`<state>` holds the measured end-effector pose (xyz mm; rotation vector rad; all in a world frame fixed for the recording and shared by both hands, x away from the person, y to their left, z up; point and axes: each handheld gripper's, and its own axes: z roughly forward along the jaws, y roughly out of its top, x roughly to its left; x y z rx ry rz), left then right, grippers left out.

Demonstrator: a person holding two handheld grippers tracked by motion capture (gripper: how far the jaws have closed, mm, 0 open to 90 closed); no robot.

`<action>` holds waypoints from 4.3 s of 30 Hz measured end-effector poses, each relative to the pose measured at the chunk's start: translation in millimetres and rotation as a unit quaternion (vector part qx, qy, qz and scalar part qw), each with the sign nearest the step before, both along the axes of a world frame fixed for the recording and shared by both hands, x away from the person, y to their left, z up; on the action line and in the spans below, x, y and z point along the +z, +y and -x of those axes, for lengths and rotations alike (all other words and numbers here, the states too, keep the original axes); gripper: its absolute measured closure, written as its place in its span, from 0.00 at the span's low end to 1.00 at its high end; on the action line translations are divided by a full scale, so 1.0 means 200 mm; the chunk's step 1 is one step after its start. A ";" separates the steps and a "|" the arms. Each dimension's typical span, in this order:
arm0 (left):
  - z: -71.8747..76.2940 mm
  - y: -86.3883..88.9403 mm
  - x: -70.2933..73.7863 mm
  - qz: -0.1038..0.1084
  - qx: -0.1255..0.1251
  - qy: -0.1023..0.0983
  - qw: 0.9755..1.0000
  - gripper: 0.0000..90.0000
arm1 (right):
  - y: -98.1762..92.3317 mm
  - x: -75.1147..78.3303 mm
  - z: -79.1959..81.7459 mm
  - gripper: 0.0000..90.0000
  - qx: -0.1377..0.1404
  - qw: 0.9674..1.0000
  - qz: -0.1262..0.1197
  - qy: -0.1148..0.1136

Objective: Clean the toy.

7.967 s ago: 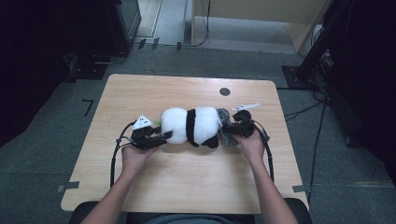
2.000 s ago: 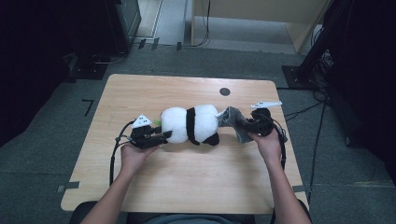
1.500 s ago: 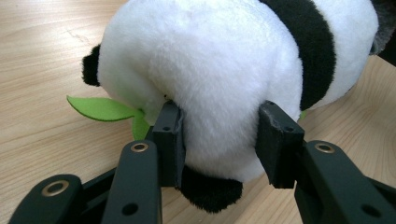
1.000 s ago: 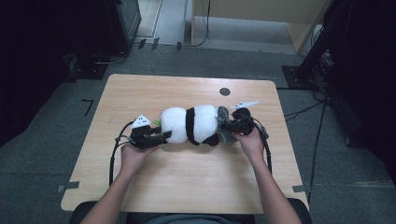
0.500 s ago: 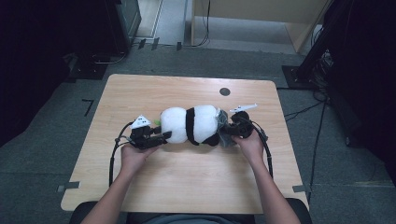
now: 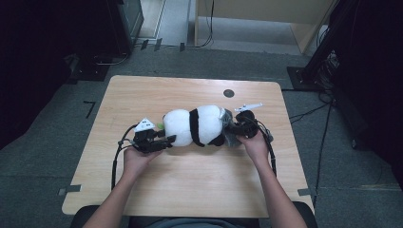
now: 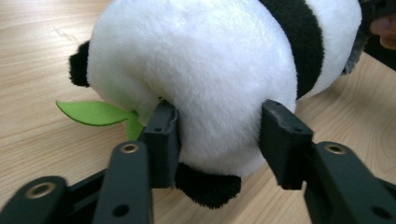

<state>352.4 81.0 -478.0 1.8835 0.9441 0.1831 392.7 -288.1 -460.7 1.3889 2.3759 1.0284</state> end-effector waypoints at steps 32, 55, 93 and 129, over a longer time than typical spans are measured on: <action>-0.24 0.21 0.00 -0.027 -0.004 -0.018 0.999 0.41 | -0.06 0.04 -0.06 0.85 -0.009 1.000 -0.002 -0.005; -0.26 0.13 -0.08 -0.012 -0.081 -0.033 0.996 0.28 | 0.05 -0.01 -0.17 0.88 0.050 0.999 -0.001 -0.016; -0.16 0.09 -0.01 0.041 -0.143 -0.046 0.988 0.73 | -0.02 0.05 -0.18 0.86 -0.039 0.998 -0.017 -0.047; -0.01 0.04 0.14 0.096 0.036 -0.104 0.989 0.74 | 0.56 0.41 0.21 0.84 0.111 0.986 -0.098 -0.081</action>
